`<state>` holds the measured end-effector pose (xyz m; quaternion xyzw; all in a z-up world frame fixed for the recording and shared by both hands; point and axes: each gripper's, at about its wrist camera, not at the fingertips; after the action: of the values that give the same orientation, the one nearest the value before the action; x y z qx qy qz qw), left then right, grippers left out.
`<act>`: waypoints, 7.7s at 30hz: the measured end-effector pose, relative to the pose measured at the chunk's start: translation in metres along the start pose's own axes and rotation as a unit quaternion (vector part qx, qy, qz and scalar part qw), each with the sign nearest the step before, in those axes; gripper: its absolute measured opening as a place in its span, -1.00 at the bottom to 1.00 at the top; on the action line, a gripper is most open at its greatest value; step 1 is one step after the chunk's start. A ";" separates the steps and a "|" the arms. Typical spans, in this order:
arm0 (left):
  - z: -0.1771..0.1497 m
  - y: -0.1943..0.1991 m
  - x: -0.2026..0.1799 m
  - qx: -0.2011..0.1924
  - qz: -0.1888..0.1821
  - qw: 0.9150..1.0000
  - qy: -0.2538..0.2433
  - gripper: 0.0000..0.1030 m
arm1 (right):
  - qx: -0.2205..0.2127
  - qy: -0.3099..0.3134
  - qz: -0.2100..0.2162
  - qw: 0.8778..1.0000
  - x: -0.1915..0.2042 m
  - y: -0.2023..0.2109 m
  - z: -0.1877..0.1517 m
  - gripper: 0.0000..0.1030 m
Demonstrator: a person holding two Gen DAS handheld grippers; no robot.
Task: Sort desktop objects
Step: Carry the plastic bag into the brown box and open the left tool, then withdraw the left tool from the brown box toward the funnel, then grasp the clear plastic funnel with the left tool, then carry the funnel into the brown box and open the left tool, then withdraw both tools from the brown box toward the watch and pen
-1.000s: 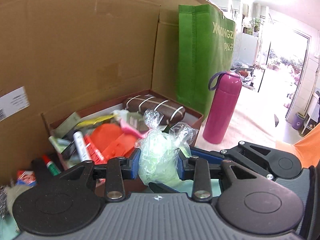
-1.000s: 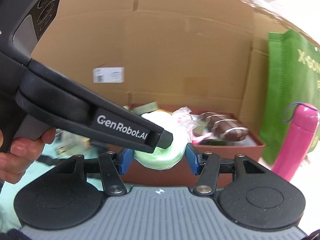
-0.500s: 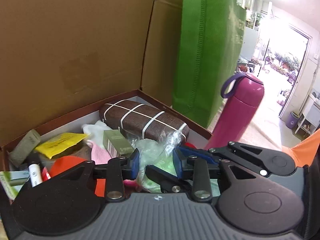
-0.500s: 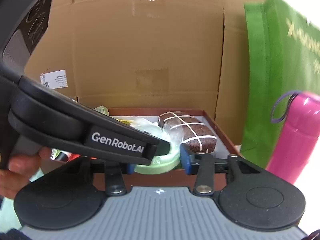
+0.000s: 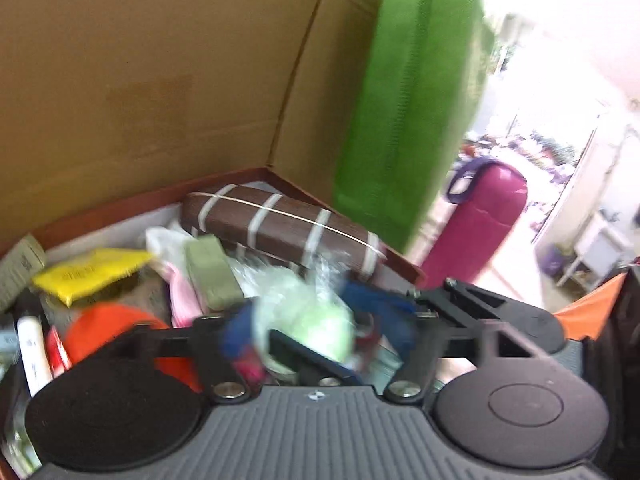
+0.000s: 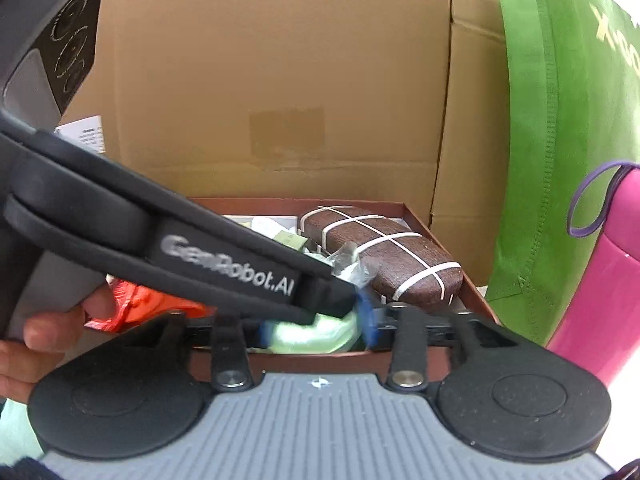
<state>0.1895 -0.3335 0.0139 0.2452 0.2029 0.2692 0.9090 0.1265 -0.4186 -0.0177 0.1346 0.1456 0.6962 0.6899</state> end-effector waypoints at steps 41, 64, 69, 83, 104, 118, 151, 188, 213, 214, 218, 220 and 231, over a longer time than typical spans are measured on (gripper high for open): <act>-0.163 0.262 -0.005 -0.091 0.281 0.950 0.101 0.90 | 0.054 0.049 0.074 0.995 0.210 0.137 -0.022 0.83; -0.171 0.266 0.070 -0.058 0.270 0.950 0.145 0.88 | 0.091 0.085 0.131 0.984 0.255 0.099 -0.037 0.83; -0.157 0.263 0.086 -0.065 0.267 0.953 0.130 0.86 | 0.080 0.064 0.152 0.983 0.257 0.079 -0.036 0.82; -0.112 0.206 0.120 -0.038 0.240 0.968 0.055 0.40 | 0.074 0.028 0.175 0.981 0.267 -0.001 -0.020 0.62; -0.106 0.156 0.176 -0.007 0.214 0.974 0.072 0.38 | 0.108 -0.035 0.162 0.980 0.264 -0.076 -0.028 0.54; -0.115 0.186 0.149 -0.022 0.223 0.973 0.062 0.36 | 0.093 -0.016 0.172 0.981 0.269 -0.045 -0.033 0.51; -0.011 0.139 0.000 -0.123 0.107 0.985 -0.063 0.35 | -0.043 -0.032 0.026 0.998 0.115 0.065 0.029 0.52; 0.017 0.066 0.070 -0.128 0.125 0.984 0.027 0.82 | -0.004 0.003 -0.041 0.999 0.073 -0.017 0.038 0.48; -0.099 0.183 0.062 -0.060 0.300 0.946 0.109 0.86 | 0.027 0.044 0.019 0.999 0.153 0.060 0.011 0.84; -0.106 0.187 0.062 -0.058 0.305 0.944 0.109 0.86 | 0.031 0.043 0.025 0.998 0.163 0.070 0.003 0.84; -0.125 0.200 0.061 -0.048 0.319 0.940 0.114 0.86 | 0.044 0.064 0.037 0.996 0.189 0.081 -0.011 0.84; -0.134 0.208 0.060 -0.047 0.328 0.936 0.116 0.86 | 0.050 0.067 0.046 0.995 0.199 0.084 -0.018 0.84; -0.175 0.247 0.067 -0.047 0.347 0.925 0.149 0.86 | 0.075 0.065 0.079 0.992 0.238 0.098 -0.036 0.84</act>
<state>0.0573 -0.0542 -0.0042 0.2144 0.2251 0.6101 0.7288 0.0194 -0.1814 -0.0156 0.1516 0.2306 0.7429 0.6099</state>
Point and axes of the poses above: each gripper's, at about its wrist camera, not at the fingertips, and y roughly against the way its jaws point, x to its left, z to its top, and after that the axes turned 4 degrees about z, right-handed
